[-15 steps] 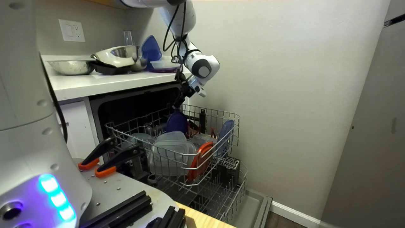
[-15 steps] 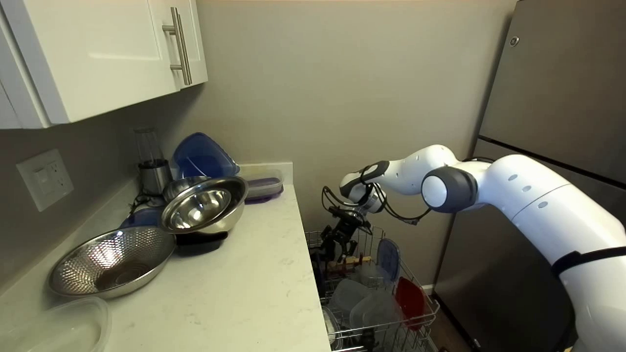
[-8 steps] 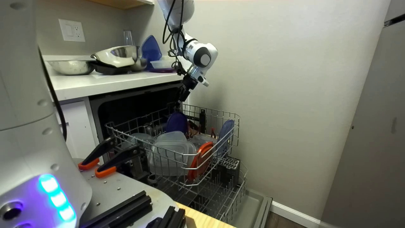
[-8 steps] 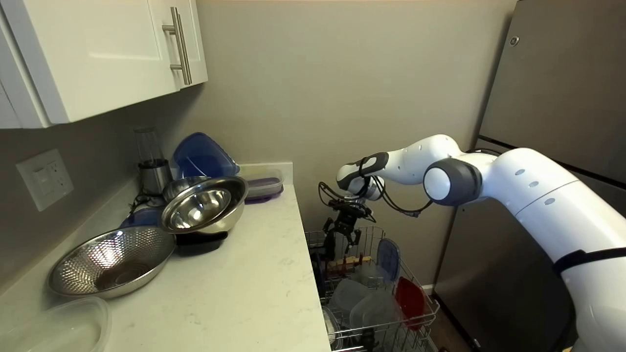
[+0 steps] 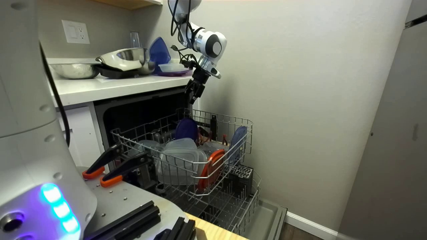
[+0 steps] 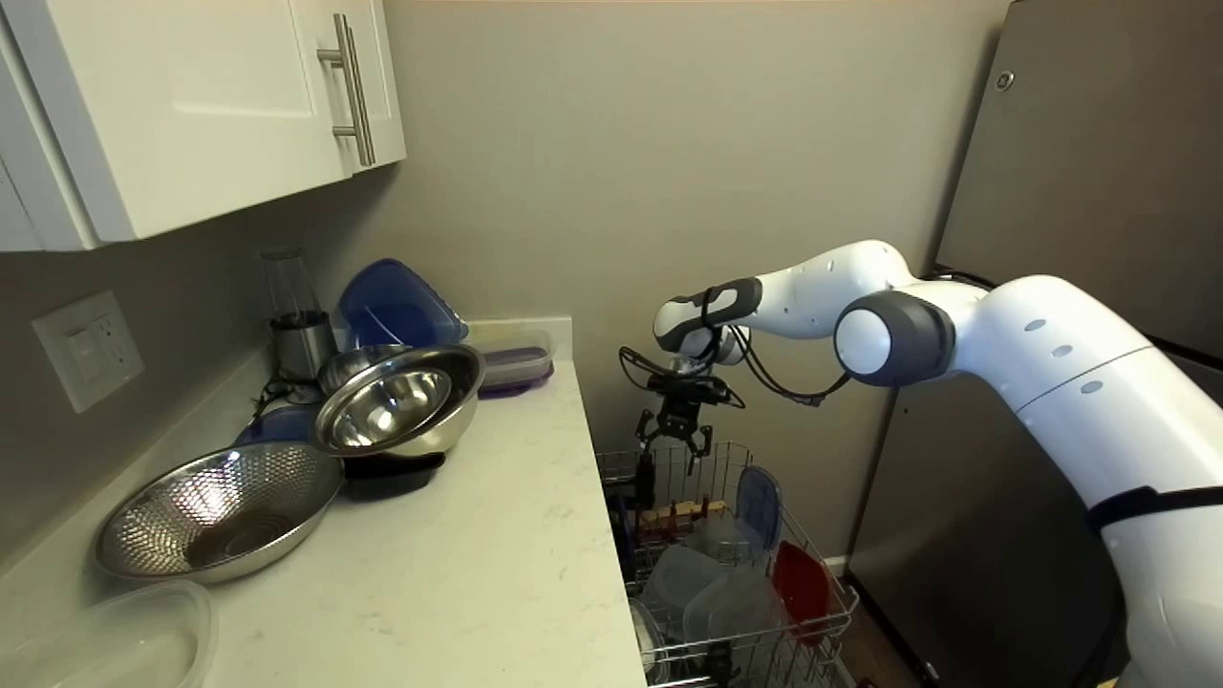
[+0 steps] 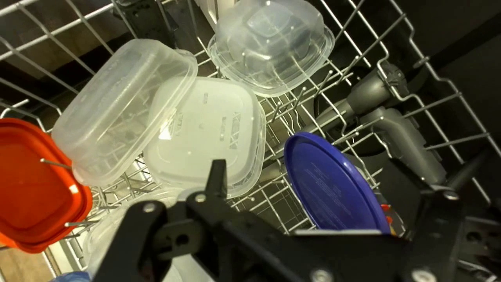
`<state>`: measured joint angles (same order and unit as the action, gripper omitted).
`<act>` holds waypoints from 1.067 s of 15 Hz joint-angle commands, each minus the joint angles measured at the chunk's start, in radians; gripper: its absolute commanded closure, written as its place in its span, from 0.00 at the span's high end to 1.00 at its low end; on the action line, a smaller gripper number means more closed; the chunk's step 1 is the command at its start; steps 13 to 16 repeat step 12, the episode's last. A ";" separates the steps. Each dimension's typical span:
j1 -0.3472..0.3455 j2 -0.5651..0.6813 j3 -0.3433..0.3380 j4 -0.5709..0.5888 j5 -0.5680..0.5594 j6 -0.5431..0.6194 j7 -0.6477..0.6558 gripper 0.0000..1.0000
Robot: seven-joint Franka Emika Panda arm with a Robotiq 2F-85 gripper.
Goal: Remove the clear bowl from the countertop and put it in the dishwasher
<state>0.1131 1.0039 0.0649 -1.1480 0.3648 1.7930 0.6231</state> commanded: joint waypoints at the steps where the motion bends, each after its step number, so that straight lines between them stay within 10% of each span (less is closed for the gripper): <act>1: 0.012 -0.051 0.003 -0.016 -0.045 -0.054 -0.086 1.00; 16: 0.025 -0.030 0.000 0.024 -0.031 -0.071 -0.107 1.00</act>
